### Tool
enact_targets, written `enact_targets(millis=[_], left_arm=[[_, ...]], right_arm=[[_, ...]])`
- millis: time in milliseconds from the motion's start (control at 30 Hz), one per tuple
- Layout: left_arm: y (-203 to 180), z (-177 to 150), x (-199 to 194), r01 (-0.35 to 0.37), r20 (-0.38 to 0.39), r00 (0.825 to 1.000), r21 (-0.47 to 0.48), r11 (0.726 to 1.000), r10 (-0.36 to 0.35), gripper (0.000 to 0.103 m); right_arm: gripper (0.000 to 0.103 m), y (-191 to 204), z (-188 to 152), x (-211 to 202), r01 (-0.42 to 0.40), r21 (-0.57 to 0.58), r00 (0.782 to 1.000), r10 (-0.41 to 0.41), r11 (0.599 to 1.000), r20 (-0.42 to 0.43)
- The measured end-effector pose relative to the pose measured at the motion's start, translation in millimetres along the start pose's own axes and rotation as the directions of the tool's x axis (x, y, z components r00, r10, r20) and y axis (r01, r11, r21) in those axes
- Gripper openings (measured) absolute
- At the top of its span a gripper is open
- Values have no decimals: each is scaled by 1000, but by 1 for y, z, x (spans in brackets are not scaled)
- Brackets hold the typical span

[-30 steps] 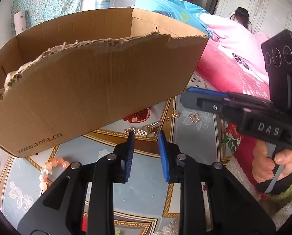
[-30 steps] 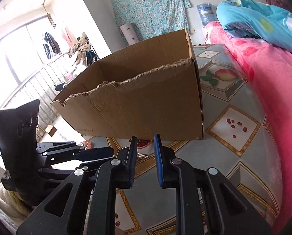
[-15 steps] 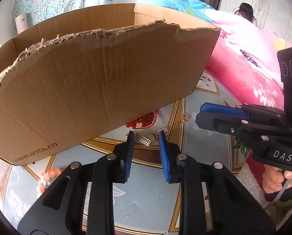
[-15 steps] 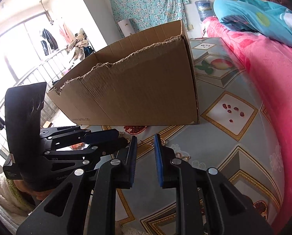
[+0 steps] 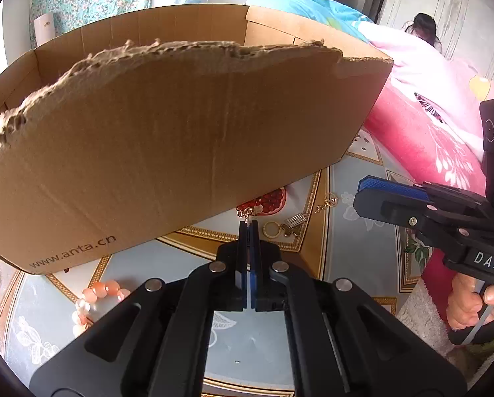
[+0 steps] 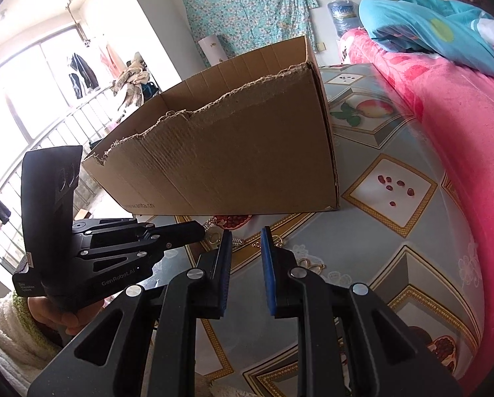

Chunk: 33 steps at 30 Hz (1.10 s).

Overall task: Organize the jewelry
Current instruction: 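Lower the left gripper onto the gold pendant chain and close it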

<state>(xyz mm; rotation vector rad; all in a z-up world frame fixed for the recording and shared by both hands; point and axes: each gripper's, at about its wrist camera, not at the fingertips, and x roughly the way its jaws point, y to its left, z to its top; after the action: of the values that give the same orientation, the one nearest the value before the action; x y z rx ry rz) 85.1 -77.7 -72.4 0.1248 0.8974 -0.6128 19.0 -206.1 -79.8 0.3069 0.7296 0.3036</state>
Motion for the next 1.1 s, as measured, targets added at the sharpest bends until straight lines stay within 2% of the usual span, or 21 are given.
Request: enact_targets(millis=[300,367,533,600,667,733,933,1100], left_arm=[[22,-16,-18,114,-27,993,-134,984,-118,0],[26,-24,-24,120,-39,991,-154,981,-127,0],[32,-37,-35,73,-53,995,-158,985,-83,1],[32,-38,-39,64,-51,996,-150,987,-72,5],[31,-38,-42,59,-42,997,-143,988,-66,14],[30,-37,-43,46,-41,998,-123,991,-51,17],[22,-30,-36,-20,-53,998,-55,998,17,18],[12,-25,-31,-44,-64,997,-8,999,44,18]], right_arm=[[18,5,-2,-2,3,-16,1000,-4,1000,-11],[18,5,-3,-2,3,-17,1000,-3,1000,-18],[18,5,-9,1,-7,-8,999,7,1000,-44],[18,5,-10,3,-10,-9,999,10,1000,-53],[18,7,-12,3,-15,-10,998,14,1000,-58],[18,9,-12,4,-19,-13,998,18,1000,-58],[18,11,-14,4,-20,-21,998,19,1000,-58],[18,10,-14,5,-21,-18,998,20,1000,-60]])
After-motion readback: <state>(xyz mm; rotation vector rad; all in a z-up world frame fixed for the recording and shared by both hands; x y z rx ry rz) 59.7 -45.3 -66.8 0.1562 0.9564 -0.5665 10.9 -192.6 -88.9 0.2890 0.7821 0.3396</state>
